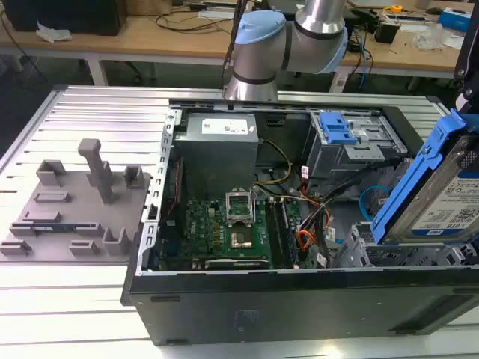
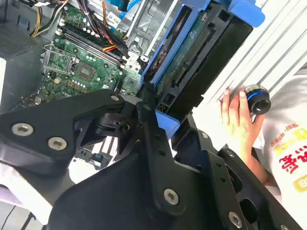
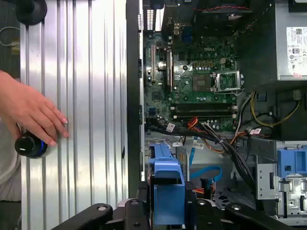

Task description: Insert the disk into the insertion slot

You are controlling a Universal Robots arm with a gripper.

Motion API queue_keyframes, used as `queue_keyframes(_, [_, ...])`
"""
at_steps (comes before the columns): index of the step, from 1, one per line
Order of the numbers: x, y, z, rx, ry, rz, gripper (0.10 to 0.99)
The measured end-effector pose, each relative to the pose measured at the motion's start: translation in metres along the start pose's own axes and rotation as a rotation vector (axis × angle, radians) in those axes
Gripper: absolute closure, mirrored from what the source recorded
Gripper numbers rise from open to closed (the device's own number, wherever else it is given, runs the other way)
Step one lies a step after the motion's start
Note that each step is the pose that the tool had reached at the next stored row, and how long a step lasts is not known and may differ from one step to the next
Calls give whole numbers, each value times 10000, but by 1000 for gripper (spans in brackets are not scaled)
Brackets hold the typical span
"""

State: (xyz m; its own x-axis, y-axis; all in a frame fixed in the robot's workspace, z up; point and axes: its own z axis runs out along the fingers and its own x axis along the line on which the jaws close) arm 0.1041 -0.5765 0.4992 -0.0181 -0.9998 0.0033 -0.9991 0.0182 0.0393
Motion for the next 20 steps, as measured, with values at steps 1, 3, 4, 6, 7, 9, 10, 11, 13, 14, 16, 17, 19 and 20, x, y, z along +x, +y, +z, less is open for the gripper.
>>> queue_keyframes(1, [0,0,0,0,-1,0,718])
queue_keyframes(3, [0,0,0,0,0,0,718])
queue_keyframes(4, [0,0,0,0,-1,0,718])
queue_keyframes(6, [0,0,0,0,0,0,718])
queue_keyframes(7, [0,0,0,0,0,0,718])
queue_keyframes(9, [0,0,0,0,0,0,718])
queue_keyframes(10, [0,0,0,0,0,0,718])
queue_keyframes(11, [0,0,0,0,-1,0,718])
queue_keyframes(13, [0,0,0,0,0,-1,718])
queue_keyframes(14, [0,0,0,-1,-5,-1,718])
queue_keyframes(16, [1,0,0,-1,-54,-2,718])
queue_keyframes(17, [1,0,0,-3,-180,-6,718])
queue_keyframes(19, [4,0,0,-10,-547,-21,718])
queue_keyframes(20, [6,0,1,-13,-686,-27,718])
